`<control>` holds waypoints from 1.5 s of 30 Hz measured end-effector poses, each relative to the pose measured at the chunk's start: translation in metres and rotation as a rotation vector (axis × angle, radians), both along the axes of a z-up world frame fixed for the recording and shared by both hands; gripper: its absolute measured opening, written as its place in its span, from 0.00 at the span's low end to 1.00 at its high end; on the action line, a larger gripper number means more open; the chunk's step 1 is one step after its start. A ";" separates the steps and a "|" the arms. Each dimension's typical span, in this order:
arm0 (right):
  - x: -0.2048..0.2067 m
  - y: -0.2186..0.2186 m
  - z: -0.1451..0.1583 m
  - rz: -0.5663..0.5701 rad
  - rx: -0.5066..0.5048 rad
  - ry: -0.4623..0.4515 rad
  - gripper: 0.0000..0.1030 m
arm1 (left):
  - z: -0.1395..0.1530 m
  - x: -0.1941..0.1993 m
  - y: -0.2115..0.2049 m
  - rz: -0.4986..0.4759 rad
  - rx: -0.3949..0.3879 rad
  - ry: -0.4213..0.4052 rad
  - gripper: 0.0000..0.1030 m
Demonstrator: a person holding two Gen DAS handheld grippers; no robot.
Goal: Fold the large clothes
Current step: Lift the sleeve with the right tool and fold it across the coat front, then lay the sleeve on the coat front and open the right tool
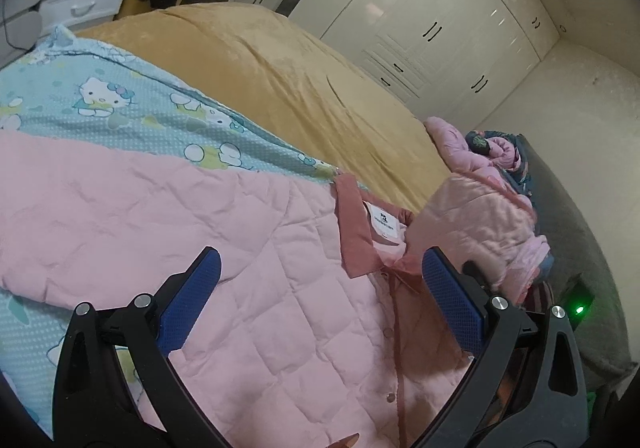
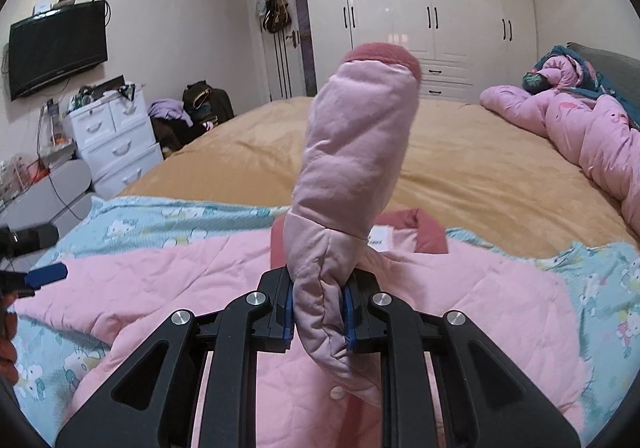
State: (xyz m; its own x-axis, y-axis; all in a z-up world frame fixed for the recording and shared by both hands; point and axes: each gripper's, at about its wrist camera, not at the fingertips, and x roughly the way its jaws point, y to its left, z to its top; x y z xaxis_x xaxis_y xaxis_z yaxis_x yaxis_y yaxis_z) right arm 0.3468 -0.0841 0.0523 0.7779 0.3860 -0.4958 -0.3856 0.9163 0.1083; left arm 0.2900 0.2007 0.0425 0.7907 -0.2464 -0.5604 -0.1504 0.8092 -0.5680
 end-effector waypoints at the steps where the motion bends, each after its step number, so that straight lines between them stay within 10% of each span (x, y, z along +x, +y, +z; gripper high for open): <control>1: -0.001 0.004 -0.005 0.004 -0.007 0.006 0.17 | -0.001 0.001 0.001 -0.002 -0.006 0.002 0.92; 18: -0.024 0.051 -0.065 0.151 -0.125 0.115 0.29 | -0.025 0.014 -0.007 -0.065 -0.123 0.035 0.92; 35: -0.062 0.033 -0.058 0.327 -0.023 0.223 0.82 | -0.065 0.033 -0.034 -0.137 -0.104 0.119 0.92; 38: -0.060 0.002 -0.050 0.275 0.006 0.227 0.82 | -0.070 0.035 -0.048 -0.174 -0.077 0.119 0.86; 45: -0.044 -0.085 -0.041 0.057 0.006 0.219 0.81 | -0.082 0.040 -0.076 -0.198 0.080 0.162 0.39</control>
State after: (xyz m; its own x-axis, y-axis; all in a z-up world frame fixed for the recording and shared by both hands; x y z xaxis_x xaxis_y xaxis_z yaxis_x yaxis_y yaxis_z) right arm 0.3027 -0.1690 0.0112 0.6288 0.4298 -0.6480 -0.4035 0.8927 0.2006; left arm 0.3304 0.1243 -0.0390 0.6303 -0.3367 -0.6996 -0.0686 0.8734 -0.4821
